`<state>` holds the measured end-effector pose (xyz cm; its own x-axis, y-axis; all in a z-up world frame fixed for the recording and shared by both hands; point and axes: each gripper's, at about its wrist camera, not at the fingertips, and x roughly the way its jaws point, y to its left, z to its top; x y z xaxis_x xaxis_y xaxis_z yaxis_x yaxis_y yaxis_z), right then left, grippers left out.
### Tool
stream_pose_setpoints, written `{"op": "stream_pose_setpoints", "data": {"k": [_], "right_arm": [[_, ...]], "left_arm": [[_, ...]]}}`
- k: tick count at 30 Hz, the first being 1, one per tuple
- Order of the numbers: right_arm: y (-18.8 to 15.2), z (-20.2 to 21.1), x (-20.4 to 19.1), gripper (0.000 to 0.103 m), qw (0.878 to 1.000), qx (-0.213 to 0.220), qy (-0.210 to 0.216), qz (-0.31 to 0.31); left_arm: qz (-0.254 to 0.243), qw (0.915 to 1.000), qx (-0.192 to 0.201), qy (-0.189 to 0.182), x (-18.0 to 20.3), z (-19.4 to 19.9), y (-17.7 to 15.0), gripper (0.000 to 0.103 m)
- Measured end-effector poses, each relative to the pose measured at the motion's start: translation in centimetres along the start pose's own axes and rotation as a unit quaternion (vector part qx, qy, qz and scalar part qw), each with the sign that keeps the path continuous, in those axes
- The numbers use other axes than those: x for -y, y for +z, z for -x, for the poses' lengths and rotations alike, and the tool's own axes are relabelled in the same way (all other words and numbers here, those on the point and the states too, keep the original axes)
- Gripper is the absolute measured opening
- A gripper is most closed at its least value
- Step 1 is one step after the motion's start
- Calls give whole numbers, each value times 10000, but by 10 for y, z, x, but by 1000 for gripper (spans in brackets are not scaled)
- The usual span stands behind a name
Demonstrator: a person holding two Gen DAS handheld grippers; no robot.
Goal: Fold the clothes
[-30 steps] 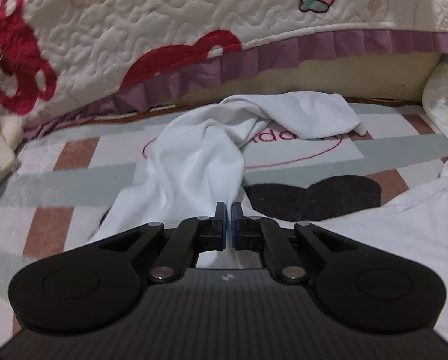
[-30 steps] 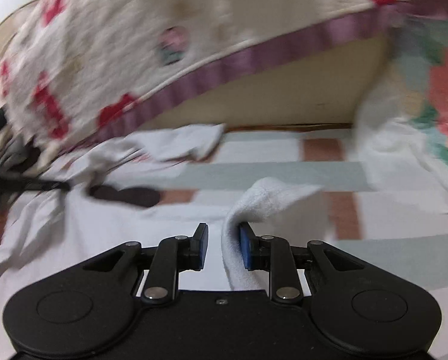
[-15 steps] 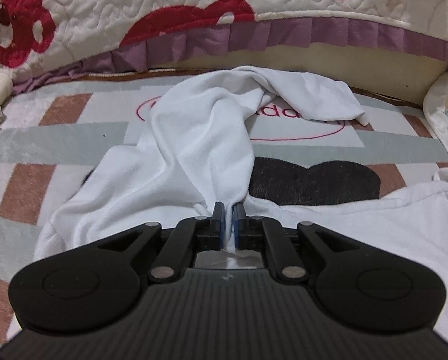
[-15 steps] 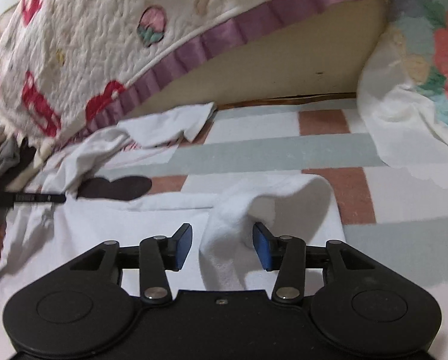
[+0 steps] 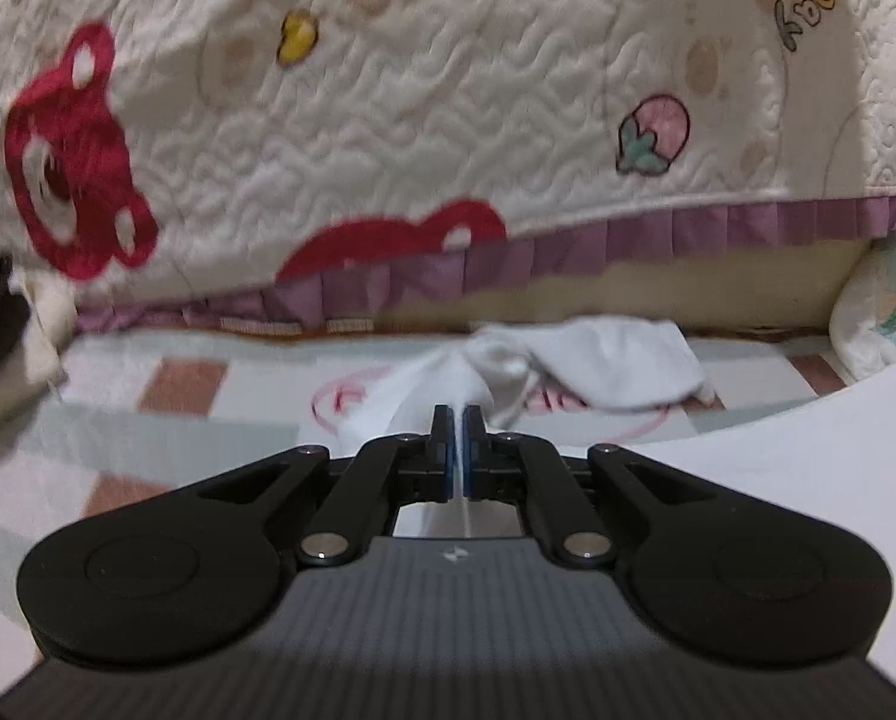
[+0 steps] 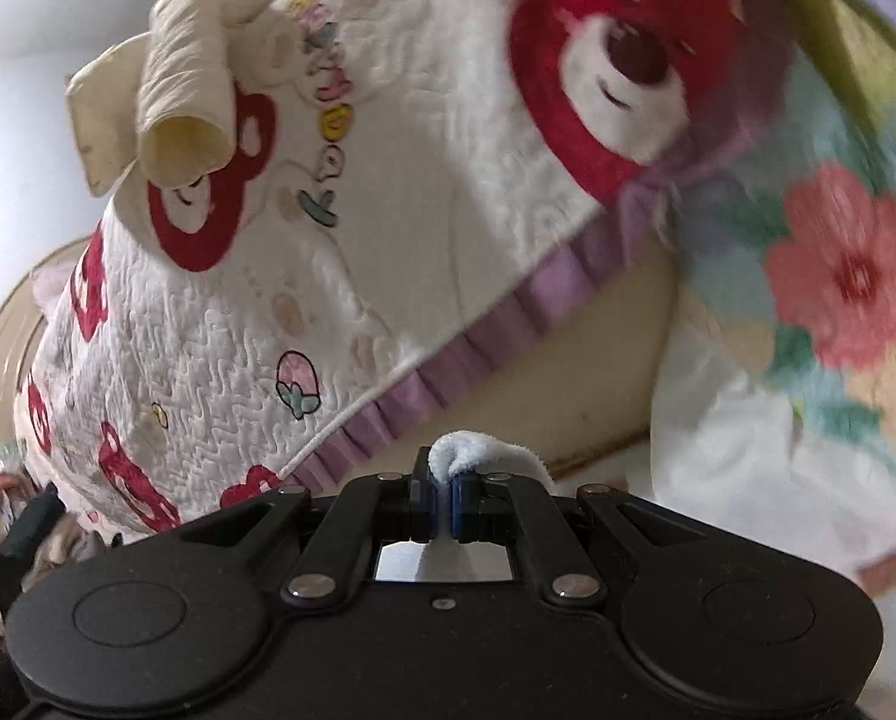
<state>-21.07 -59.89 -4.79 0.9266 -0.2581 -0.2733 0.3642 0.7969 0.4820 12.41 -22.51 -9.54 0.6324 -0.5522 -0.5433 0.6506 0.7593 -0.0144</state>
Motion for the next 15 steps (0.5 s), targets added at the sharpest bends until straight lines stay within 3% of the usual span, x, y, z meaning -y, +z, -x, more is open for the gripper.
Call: {"op": "stream_pose_setpoints", "data": {"k": [7, 10, 15], "right_arm": [[-5, -76, 33, 6, 9870, -1253, -872, 493], [-19, -97, 44, 6, 9811, -1548, -1041, 517], [-35, -115, 57, 10, 9779, -1730, -1072, 469]], "left_arm": [[-575, 9972, -403, 245, 18, -58, -16, 2], [-923, 9943, -413, 344, 26, -64, -25, 2], [-876, 9943, -419, 437, 24, -68, -19, 2]]}}
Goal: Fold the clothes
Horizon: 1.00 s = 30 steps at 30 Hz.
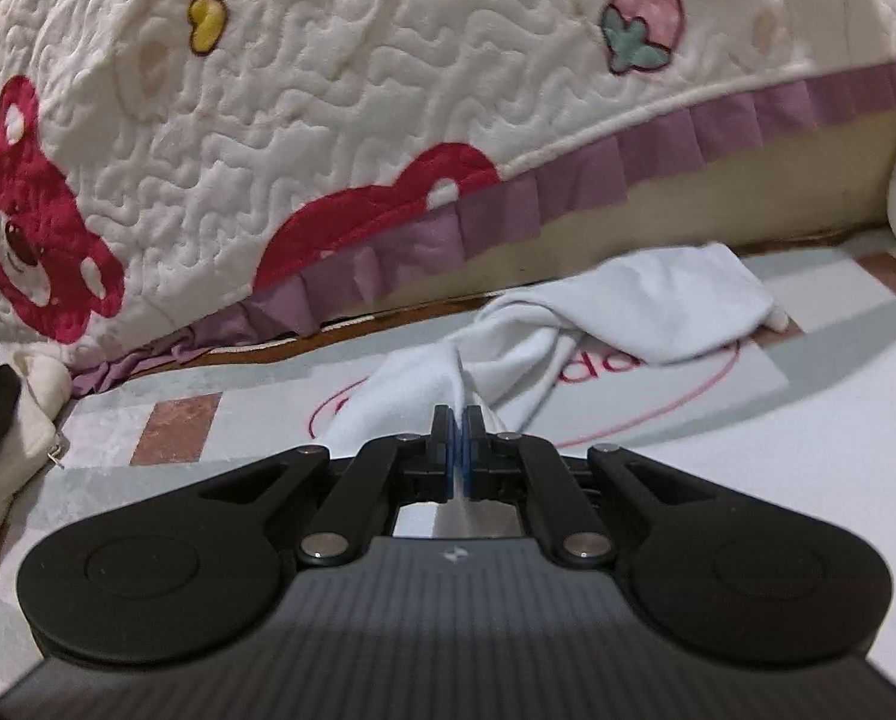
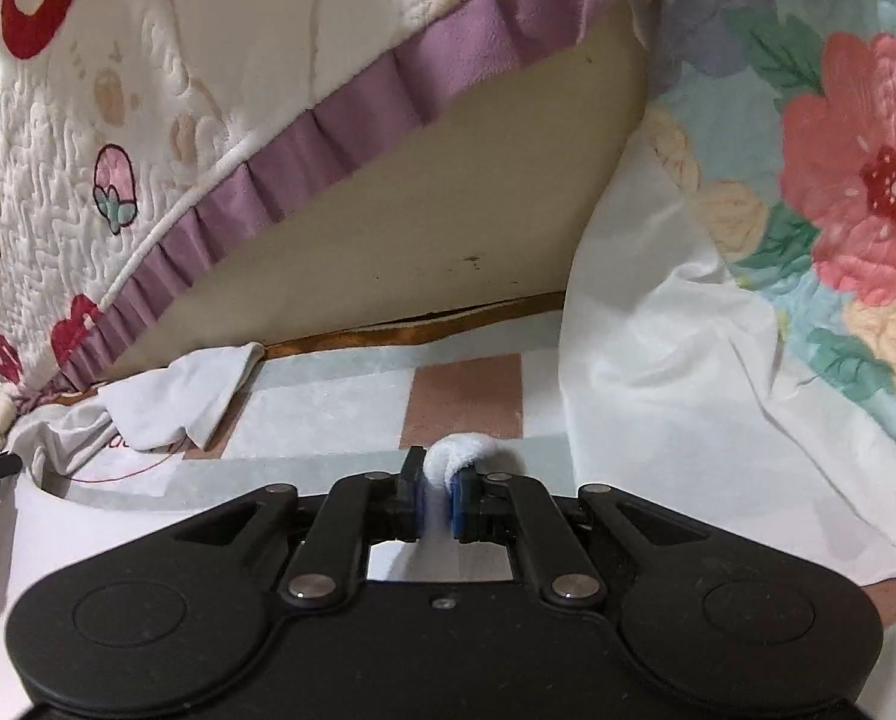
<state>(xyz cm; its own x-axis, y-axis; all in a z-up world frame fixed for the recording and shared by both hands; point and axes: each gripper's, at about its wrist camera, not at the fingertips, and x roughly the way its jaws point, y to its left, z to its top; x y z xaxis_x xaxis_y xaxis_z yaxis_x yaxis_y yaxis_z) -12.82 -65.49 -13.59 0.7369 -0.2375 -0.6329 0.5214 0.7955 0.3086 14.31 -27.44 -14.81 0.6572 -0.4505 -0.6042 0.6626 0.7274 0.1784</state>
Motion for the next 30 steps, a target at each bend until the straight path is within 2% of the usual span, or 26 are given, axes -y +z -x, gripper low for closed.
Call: {"op": "stream_pose_setpoints", "data": {"k": [2, 3, 4, 6, 9, 10, 11, 12, 14, 16, 19, 21, 26, 30], "right_arm": [[-5, -7, 8, 12, 9993, -261, -254, -10], [-8, -10, 12, 17, 9984, -390, -416, -17], [-10, -7, 14, 29, 9973, -344, -652, 28], [-15, -1, 17, 37, 9933, -251, -1120, 116], [-19, 17, 26, 37, 9921, -76, -1249, 18], [-19, 23, 26, 38, 9930, -13, -1179, -52], [-20, 30, 27, 39, 9938, 50, -1108, -122], [-20, 36, 27, 43, 9944, 113, -1037, -192], [-21, 43, 19, 47, 9957, 189, -881, -203], [-22, 47, 7, 48, 9973, 214, -691, -147], [-25, 42, -16, 48, 9989, 117, -464, -6], [-28, 36, -34, 48, 9996, 47, -281, 74], [-37, 14, -87, 50, 9978, -357, 157, 533], [-45, 5, -113, 55, 9943, -460, 18, 960]], "left_arm": [[-56, 9995, -297, -20, 4, -14, -5, 2], [-71, 9988, -477, -15, 6, -20, -8, 3], [-70, 9983, -572, 4, 7, -24, -11, 3], [-155, 9984, -532, 77, 9, -24, -14, 4], [-91, 9981, -613, 40, 5, -20, -12, 6], [85, 9976, -674, -135, -1, -16, -10, 9], [278, 9963, -737, -330, -8, -11, -7, 15], [482, 9947, -735, -534, -16, -4, -6, 29], [721, 9921, -664, -784, -34, 14, -5, 48], [808, 9910, -582, -896, -51, 33, -7, 49], [710, 9954, -462, -440, -85, 58, -14, 54], [801, 9951, -547, -198, -109, 68, -25, 56], [1366, 9830, -1177, -345, -153, 65, -69, 56], [1758, 9711, -1445, -726, -164, 59, -96, 59]]}}
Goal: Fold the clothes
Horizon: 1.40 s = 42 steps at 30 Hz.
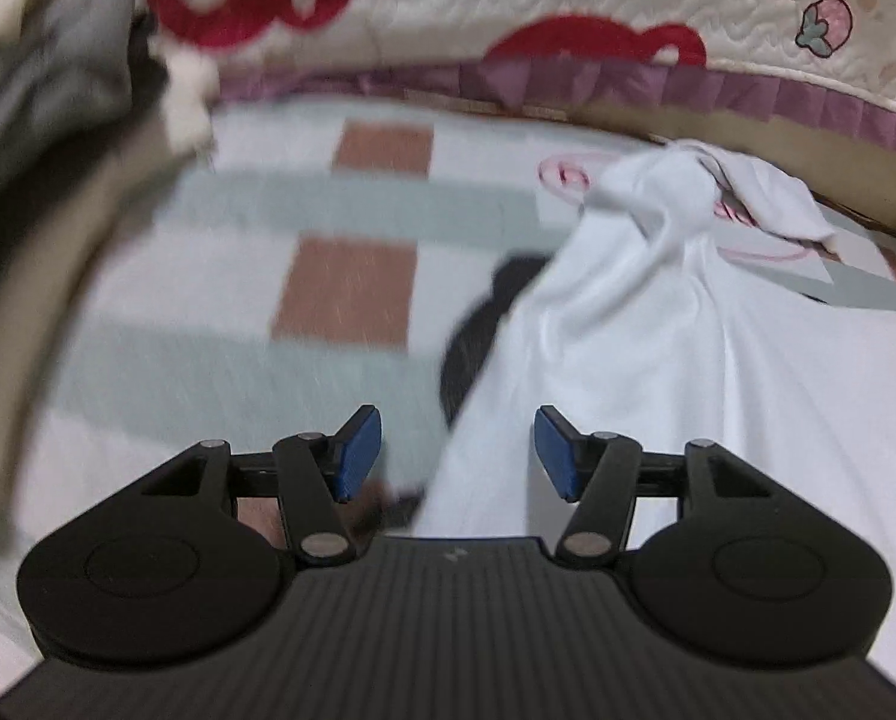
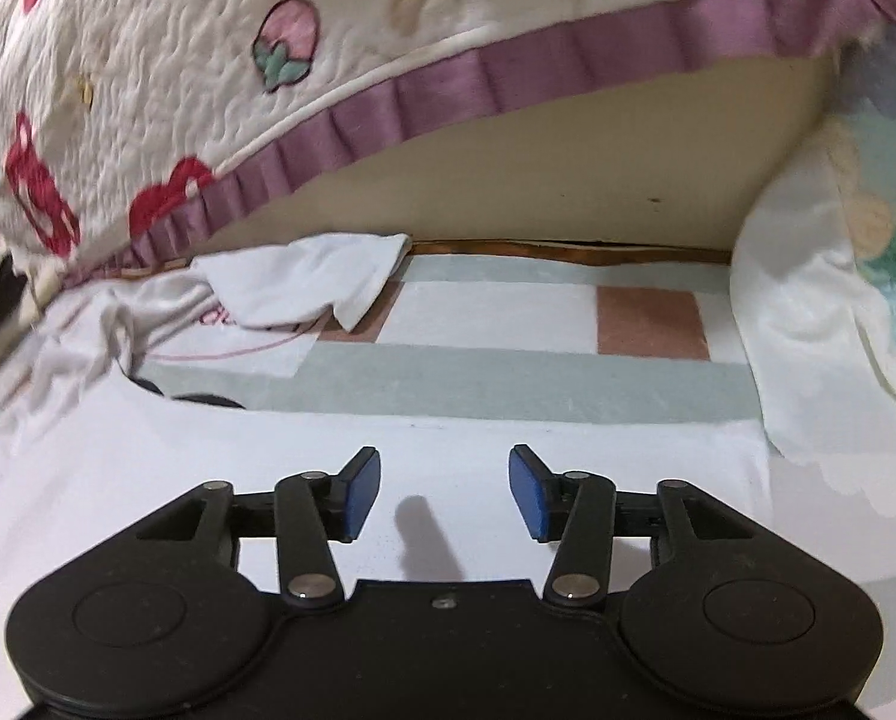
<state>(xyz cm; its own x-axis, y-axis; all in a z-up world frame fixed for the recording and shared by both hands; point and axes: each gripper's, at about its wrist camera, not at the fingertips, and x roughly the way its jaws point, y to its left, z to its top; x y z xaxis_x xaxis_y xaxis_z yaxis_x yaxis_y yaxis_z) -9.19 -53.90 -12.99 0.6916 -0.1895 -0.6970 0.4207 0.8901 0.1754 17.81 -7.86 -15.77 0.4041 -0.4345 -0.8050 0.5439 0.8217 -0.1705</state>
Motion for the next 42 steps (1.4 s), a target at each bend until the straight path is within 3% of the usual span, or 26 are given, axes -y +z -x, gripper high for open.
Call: {"op": "stream_pose_setpoints", "data": {"k": [3, 8, 9, 10, 11, 13, 15, 16, 19, 21, 23, 25, 29, 30, 34, 37, 42], "right_arm": [[-8, -9, 1, 55, 9997, -150, -209, 39], [-14, -4, 12, 55, 9994, -119, -338, 2], [-14, -2, 14, 55, 9992, -112, -374, 17], [-14, 0, 16, 55, 9990, -86, -442, 23], [-14, 1, 21, 55, 9988, -59, -483, -7], [-17, 3, 32, 56, 9986, 4, -514, -131], [-25, 3, 45, 56, 9982, 54, -456, -375], [-30, 3, 50, 56, 9978, 70, -405, -523], [-35, 9, 50, 56, 9975, 220, -269, -609], [-34, 11, 50, 56, 9973, 245, -226, -649], [-32, 9, 49, 56, 9981, 177, -265, -523], [-29, 6, 47, 56, 9989, 81, -314, -331], [-26, 4, 42, 56, 9989, -35, -459, -63], [-25, 3, 40, 56, 9984, -19, -563, -23], [-18, 1, 29, 57, 9968, 103, -786, 81], [-6, -2, 15, 57, 9979, 249, -593, 105], [35, -29, -28, 57, 9979, 274, -240, 540]], "left_arm": [[206, 9997, 13, -140, -3, -10, -3, 61], [-239, 9992, 297, 85, 13, -22, 3, 63], [-374, 9988, 299, 121, 17, -23, 4, 60], [-547, 9979, 306, 178, 21, -23, 4, 48], [-728, 9965, 334, 240, 27, -20, 6, 3], [-1143, 9879, 801, 672, 39, -2, 12, 3], [-1477, 9739, 1299, 1134, 49, 18, 20, 3], [-1361, 9743, 1354, 1176, 45, 21, 24, 3], [-1003, 9786, 1290, 1248, 31, 18, 31, 3], [-1102, 9780, 994, 1467, 27, -3, 26, 3], [-1059, 9834, 502, 1385, 19, -25, 19, 2], [-1083, 9835, 468, 1370, 16, -27, 16, 5], [-1057, 9818, 509, 1492, 19, -11, 27, 37], [-1050, 9818, 581, 1473, 21, -5, 30, 40], [-1057, 9867, 1000, 730, 37, 14, 53, 55], [-1311, 9871, 895, 203, 65, 1, 68, 58], [-1803, 9802, 808, 123, 112, -39, 82, 59]]}}
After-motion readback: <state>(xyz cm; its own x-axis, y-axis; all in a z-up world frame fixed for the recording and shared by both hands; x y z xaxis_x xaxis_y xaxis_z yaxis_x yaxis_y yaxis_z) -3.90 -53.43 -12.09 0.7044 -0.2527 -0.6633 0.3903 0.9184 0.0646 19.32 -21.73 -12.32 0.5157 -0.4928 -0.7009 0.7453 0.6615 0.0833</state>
